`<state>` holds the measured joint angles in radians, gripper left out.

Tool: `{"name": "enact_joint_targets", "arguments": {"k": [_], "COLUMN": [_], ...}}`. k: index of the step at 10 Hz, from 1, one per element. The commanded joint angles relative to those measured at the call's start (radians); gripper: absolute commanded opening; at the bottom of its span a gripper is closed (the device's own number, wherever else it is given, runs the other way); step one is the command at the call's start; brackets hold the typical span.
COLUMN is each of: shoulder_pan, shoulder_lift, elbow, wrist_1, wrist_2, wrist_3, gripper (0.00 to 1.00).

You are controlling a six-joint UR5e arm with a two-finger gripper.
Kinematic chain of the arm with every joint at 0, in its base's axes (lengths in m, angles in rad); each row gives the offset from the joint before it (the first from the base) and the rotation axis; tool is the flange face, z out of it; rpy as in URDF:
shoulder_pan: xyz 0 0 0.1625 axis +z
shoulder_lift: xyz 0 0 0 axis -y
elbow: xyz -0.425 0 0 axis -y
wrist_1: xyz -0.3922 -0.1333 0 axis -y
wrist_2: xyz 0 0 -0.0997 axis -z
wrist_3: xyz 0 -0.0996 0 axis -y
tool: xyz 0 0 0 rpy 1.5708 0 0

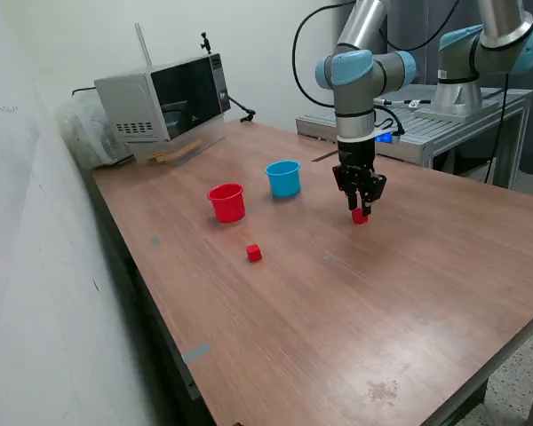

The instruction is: Place red objects in the red bin, and blue objects in the blue bin.

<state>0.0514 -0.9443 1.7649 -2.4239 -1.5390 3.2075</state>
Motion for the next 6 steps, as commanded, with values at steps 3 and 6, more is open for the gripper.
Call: {"name": "enact_joint_targets", "arguments": {"k": [3, 6], "shoulder_pan": [-0.013, -0.025], "shoulder_lift": [0.001, 0.001], "elbow": [0.007, -0.001], "wrist_1": [-0.003, -0.001], "wrist_2": [0.002, -0.003], "wrist_3": [0.0, -0.003], "gripper": [0.0, 0.0]}}
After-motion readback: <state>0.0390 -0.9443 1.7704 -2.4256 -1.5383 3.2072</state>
